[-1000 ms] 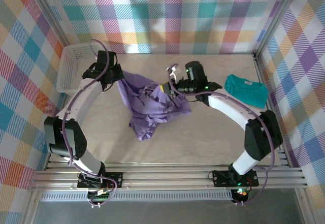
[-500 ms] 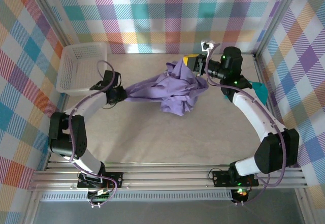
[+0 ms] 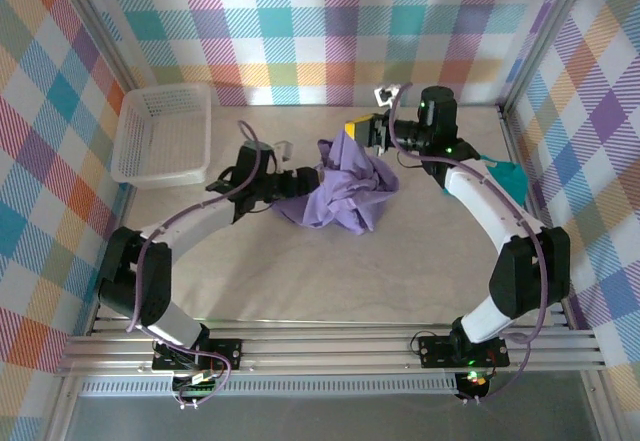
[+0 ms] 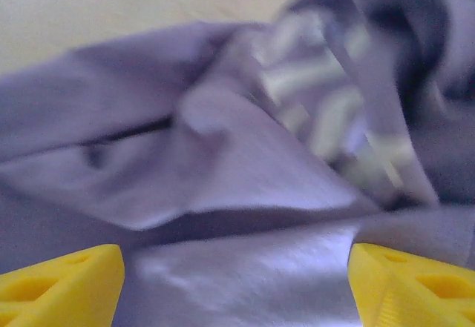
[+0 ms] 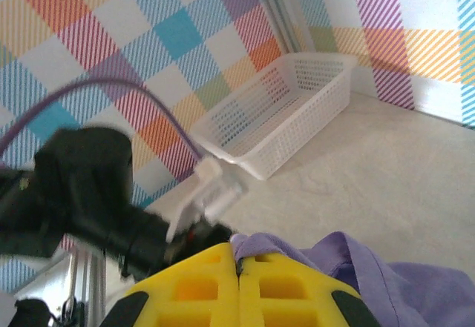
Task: Fold the inside-out t-shirt
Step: Turn the T-shirt inside out at the center of the table.
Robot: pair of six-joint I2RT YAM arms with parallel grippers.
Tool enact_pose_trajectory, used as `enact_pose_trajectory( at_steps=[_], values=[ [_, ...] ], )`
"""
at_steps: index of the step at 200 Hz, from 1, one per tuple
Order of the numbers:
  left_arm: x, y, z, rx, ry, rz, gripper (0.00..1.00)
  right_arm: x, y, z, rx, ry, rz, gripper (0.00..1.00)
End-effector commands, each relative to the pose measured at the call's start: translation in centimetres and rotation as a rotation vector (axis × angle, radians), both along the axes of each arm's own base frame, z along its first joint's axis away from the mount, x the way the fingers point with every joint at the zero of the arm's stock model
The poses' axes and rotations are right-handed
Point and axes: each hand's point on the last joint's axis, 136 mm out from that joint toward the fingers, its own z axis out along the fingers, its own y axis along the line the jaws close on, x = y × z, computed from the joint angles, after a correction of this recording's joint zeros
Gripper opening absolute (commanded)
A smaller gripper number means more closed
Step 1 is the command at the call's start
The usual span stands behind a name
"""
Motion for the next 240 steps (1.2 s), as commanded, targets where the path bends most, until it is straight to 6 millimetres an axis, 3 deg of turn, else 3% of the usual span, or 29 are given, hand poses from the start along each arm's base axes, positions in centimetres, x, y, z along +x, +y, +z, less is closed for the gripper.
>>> enact_pose_trajectory(
  at_steps=[1, 12, 23, 29, 44, 48, 70, 110, 126, 140, 168, 191, 217, 240],
  values=[
    [-1.2, -2.5, -0.1, -0.082, -0.044, -0.082, 0.74, 1.4, -0.2, 4.1, 0.066, 0.004, -0.081, 0.00],
    [-1.5, -3.2, 0.0, -0.098, -0.073, -0.093, 0.68, 2.1, -0.3, 4.7, 0.106, 0.060, -0.109, 0.00],
    [-1.3, -3.9, 0.1, -0.101, -0.109, -0.097, 0.54, 2.6, 0.0, 5.2, 0.152, 0.118, -0.113, 0.00],
    [-1.0, -4.2, 0.3, -0.103, -0.128, -0.097, 0.44, 2.8, 0.2, 5.4, 0.174, 0.142, -0.112, 0.00],
    [-0.4, -4.6, -0.1, -0.097, -0.135, -0.091, 0.06, 3.3, 0.3, 6.5, 0.202, 0.163, -0.136, 0.00],
    [-0.3, -4.6, -0.4, -0.092, -0.133, -0.086, 0.00, 3.5, 0.2, 6.9, 0.205, 0.162, -0.146, 0.00],
    [-1.2, -4.5, -1.9, -0.051, -0.149, -0.089, 0.00, 4.6, -0.9, 9.6, 0.210, 0.126, -0.250, 0.00],
    [-7.0, -5.7, -5.9, 0.177, -0.222, -0.233, 0.00, 5.9, -1.5, 15.2, 0.255, 0.032, -0.301, 0.00],
    [-8.0, -5.2, -6.8, 0.236, -0.228, -0.251, 0.00, 5.7, -1.0, 16.2, 0.244, -0.002, -0.257, 0.00],
    [-8.0, -4.1, -7.0, 0.276, -0.228, -0.226, 0.04, 5.0, -0.1, 16.0, 0.209, -0.028, -0.183, 0.00],
    [-7.8, -2.1, -5.0, 0.280, -0.268, -0.155, 0.36, 3.3, 1.1, 12.8, 0.116, -0.046, -0.033, 0.00],
    [-7.3, -0.1, -1.3, 0.179, -0.294, -0.073, 0.56, 1.1, 1.6, 10.2, 0.057, -0.067, 0.119, 0.00],
    [-5.7, 2.0, 3.4, 0.049, -0.295, 0.022, 0.72, -0.8, 1.5, 8.3, 0.012, -0.077, 0.202, 0.00],
    [-3.4, 2.4, 6.3, -0.014, -0.238, 0.061, 0.73, -2.2, 1.5, 7.4, 0.008, -0.074, 0.257, 0.00]
  ],
)
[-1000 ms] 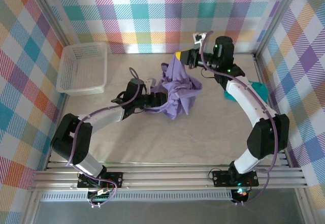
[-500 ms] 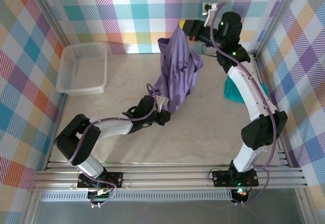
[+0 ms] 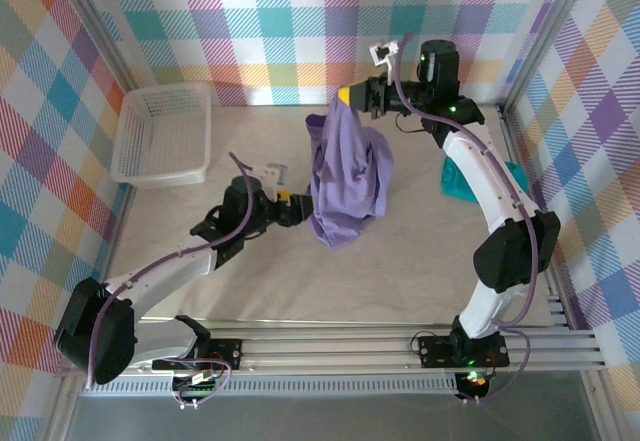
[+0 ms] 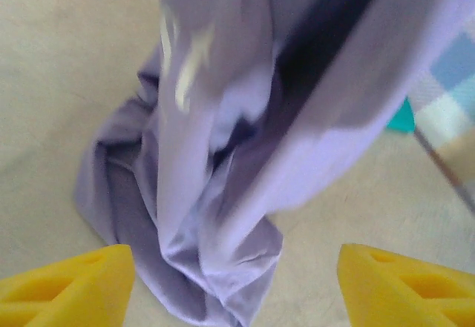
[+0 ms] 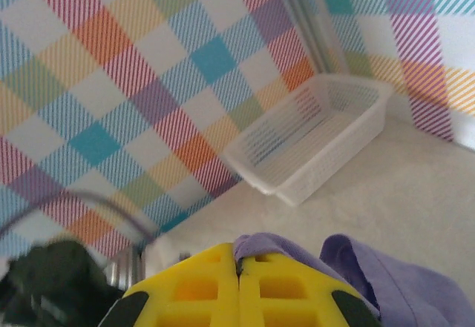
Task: Fold the inside-out t-shirt
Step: Turn the T-shirt inside out at the center of the table.
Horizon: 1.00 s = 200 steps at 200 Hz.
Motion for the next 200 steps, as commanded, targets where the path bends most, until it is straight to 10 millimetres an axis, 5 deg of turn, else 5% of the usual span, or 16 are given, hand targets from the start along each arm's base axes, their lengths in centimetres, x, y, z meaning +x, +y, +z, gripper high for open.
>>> enact_pose_trajectory(
  at_steps=[1, 45, 93, 122, 150, 200],
  values=[
    [1.7, -0.1, 3.3, -0.101, 0.065, 0.015, 0.73, -3.4, -0.2, 1.1, 0.006, -0.108, 0.138, 0.00],
    [6.0, -0.4, 5.7, -0.158, 0.176, 0.064, 0.74, -4.0, -0.4, -0.8, -0.013, -0.088, 0.144, 0.00],
    [10.0, -1.0, 3.9, -0.067, 0.240, 0.118, 0.73, -4.2, -0.3, -1.4, -0.007, -0.077, 0.151, 0.00],
    [11.9, -2.4, 3.9, -0.083, 0.250, 0.100, 0.62, -4.4, -0.4, -1.8, -0.007, -0.072, 0.155, 0.00],
    [13.1, -3.1, 3.6, -0.086, 0.262, 0.092, 0.55, -4.7, -0.4, -2.4, -0.012, -0.067, 0.156, 0.00],
    [13.1, -3.2, 4.1, -0.099, 0.256, 0.076, 0.63, -4.8, -0.6, -2.9, -0.026, -0.065, 0.150, 0.00]
  ],
)
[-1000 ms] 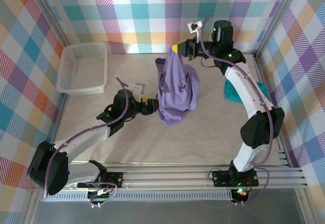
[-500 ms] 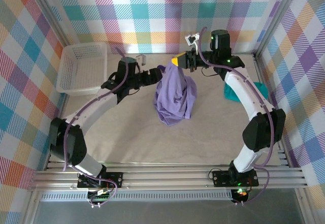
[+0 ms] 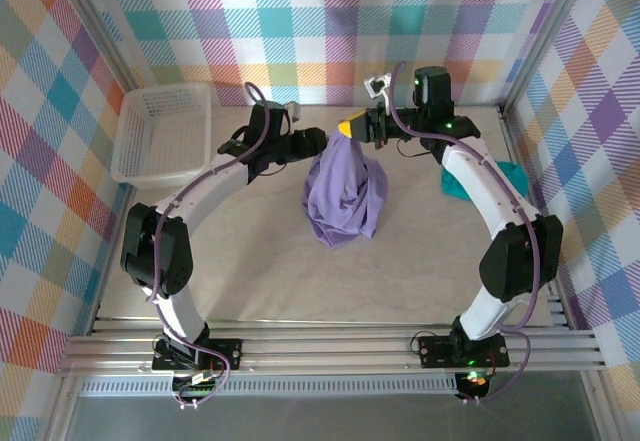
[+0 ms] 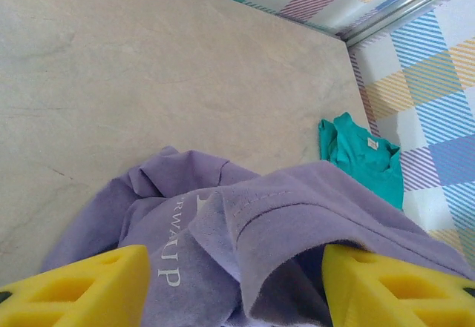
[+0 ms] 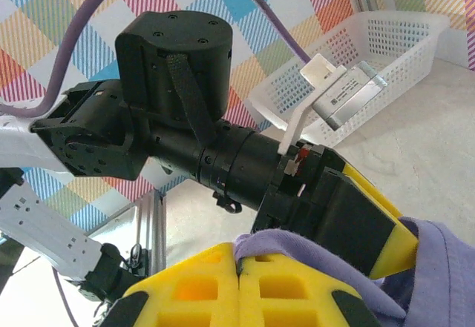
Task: Fold the inside-out t-shirt
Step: Turn the T-shirt inside out at the center of the table.
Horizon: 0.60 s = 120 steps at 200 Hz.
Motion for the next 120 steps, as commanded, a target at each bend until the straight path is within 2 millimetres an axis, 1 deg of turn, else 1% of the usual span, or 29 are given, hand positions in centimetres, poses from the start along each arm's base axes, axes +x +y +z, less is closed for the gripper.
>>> enact_pose_trajectory(
  at_steps=[1, 12, 26, 34, 44, 56, 65, 70, 76, 82, 87, 92, 102, 113, 120],
  values=[
    [0.3, 0.2, 1.5, -0.025, -0.016, -0.004, 0.63, -1.5, -0.4, 2.2, 0.026, -0.087, 0.033, 0.00],
    [0.5, 0.0, 0.9, -0.021, 0.001, -0.010, 0.59, -1.4, -0.4, 2.3, 0.031, -0.090, 0.034, 0.00],
    [0.6, -0.2, 0.3, -0.022, 0.018, -0.017, 0.51, -1.4, -0.4, 2.5, 0.035, -0.090, 0.034, 0.00],
    [0.7, -0.3, 0.1, -0.021, 0.020, -0.020, 0.43, -1.4, -0.4, 2.6, 0.035, -0.091, 0.032, 0.00],
    [1.0, -0.2, 0.2, -0.021, 0.014, -0.012, 0.31, -1.3, -0.4, 2.7, 0.033, -0.093, 0.026, 0.00],
    [1.7, 0.2, 1.4, -0.035, -0.007, -0.006, 0.18, -1.1, -0.5, 2.5, 0.020, -0.093, 0.004, 0.00],
    [2.5, 0.9, 3.4, -0.059, -0.036, 0.002, 0.07, -0.6, -0.8, 2.4, -0.005, -0.090, -0.041, 0.00],
    [2.8, 1.5, 5.0, -0.077, -0.056, 0.008, 0.03, 0.0, -1.1, 2.1, -0.031, -0.088, -0.088, 0.00],
    [3.0, 2.3, 7.0, -0.104, -0.085, 0.016, 0.00, 0.9, -1.9, 2.0, -0.068, -0.084, -0.167, 0.00],
    [3.0, 3.2, 9.3, -0.134, -0.122, 0.028, 0.00, 1.9, -2.8, 2.0, -0.107, -0.075, -0.258, 0.00],
    [2.7, 4.0, 11.7, -0.167, -0.162, 0.035, 0.00, 2.6, -3.8, 2.3, -0.132, -0.072, -0.335, 0.00],
    [2.3, 4.7, 14.1, -0.203, -0.203, 0.041, 0.00, 2.9, -4.6, 2.6, -0.152, -0.081, -0.399, 0.00],
    [0.9, 6.0, 18.5, -0.276, -0.284, 0.048, 0.00, 2.5, -5.5, 4.3, -0.143, -0.145, -0.455, 0.00],
    [-1.0, 6.8, 23.0, -0.345, -0.374, 0.039, 0.00, 1.4, -5.7, 6.3, -0.087, -0.236, -0.465, 0.00],
    [-2.4, 7.2, 25.6, -0.370, -0.432, 0.035, 0.00, 0.8, -5.6, 6.8, -0.066, -0.286, -0.454, 0.00]
  ],
)
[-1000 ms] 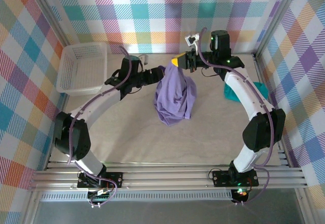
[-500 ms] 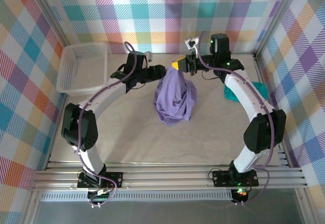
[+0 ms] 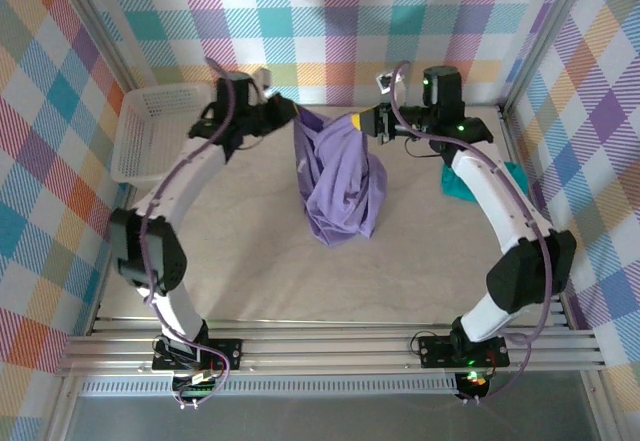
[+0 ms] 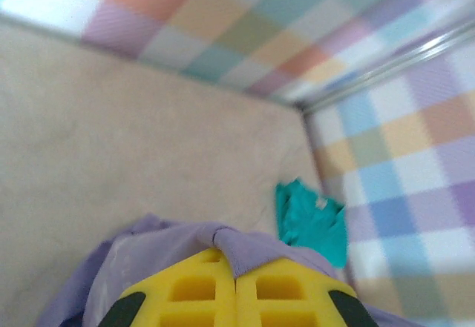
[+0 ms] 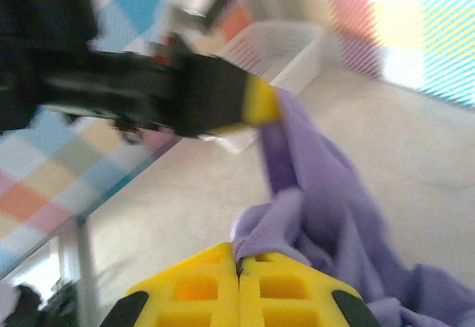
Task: Fold the inside-out t-shirt
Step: Turn the T-shirt inside out at the center of the table.
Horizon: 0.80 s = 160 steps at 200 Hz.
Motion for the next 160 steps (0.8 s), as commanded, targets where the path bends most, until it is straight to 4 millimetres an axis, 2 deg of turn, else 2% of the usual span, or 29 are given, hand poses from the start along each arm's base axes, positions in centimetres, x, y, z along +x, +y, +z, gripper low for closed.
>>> enact_pose_trajectory(
  at_steps=[1, 12, 21, 41, 61, 83, 92, 102, 111, 130, 143, 160],
  values=[
    [-5.6, 1.9, 16.1, -0.187, -0.338, -0.026, 0.00, -1.5, -2.3, 6.2, 0.030, -0.250, -0.120, 0.00],
    [-7.5, 2.4, 19.2, -0.218, -0.408, -0.026, 0.00, -2.0, -2.1, 6.1, 0.019, -0.299, -0.108, 0.00],
    [-8.5, 2.7, 21.0, -0.244, -0.449, -0.027, 0.00, -2.3, -1.8, 5.8, 0.011, -0.318, -0.082, 0.00],
    [-9.6, 2.3, 23.5, -0.307, -0.488, -0.069, 0.00, -3.2, -0.4, 4.7, 0.022, -0.317, 0.038, 0.00],
    [-9.3, 2.8, 24.3, -0.271, -0.487, -0.051, 0.00, -2.9, -0.2, 3.4, -0.016, -0.303, 0.036, 0.00],
    [-8.8, 5.4, 24.2, -0.207, -0.474, 0.069, 0.00, 0.5, -3.6, 2.7, -0.098, -0.251, -0.255, 0.00],
    [-8.9, 5.2, 24.0, -0.186, -0.474, 0.076, 0.00, 0.9, -4.3, 3.2, -0.097, -0.241, -0.309, 0.00],
    [-8.8, 4.1, 23.5, -0.150, -0.464, 0.052, 0.00, 1.0, -4.7, 4.4, -0.073, -0.242, -0.345, 0.00],
    [-8.6, 2.3, 22.0, -0.086, -0.419, 0.019, 0.00, 1.3, -5.3, 5.6, -0.053, -0.256, -0.392, 0.00],
    [-8.7, -1.5, 20.4, -0.020, -0.380, -0.085, 0.00, 1.9, -7.3, 8.2, -0.051, -0.306, -0.503, 0.00],
    [-8.9, -2.6, 20.4, -0.032, -0.372, -0.126, 0.00, 2.0, -8.9, 9.7, -0.054, -0.334, -0.554, 0.00],
    [-9.7, -2.6, 21.6, -0.058, -0.402, -0.143, 0.00, 1.6, -10.8, 12.0, -0.066, -0.378, -0.598, 0.00]
  ],
)
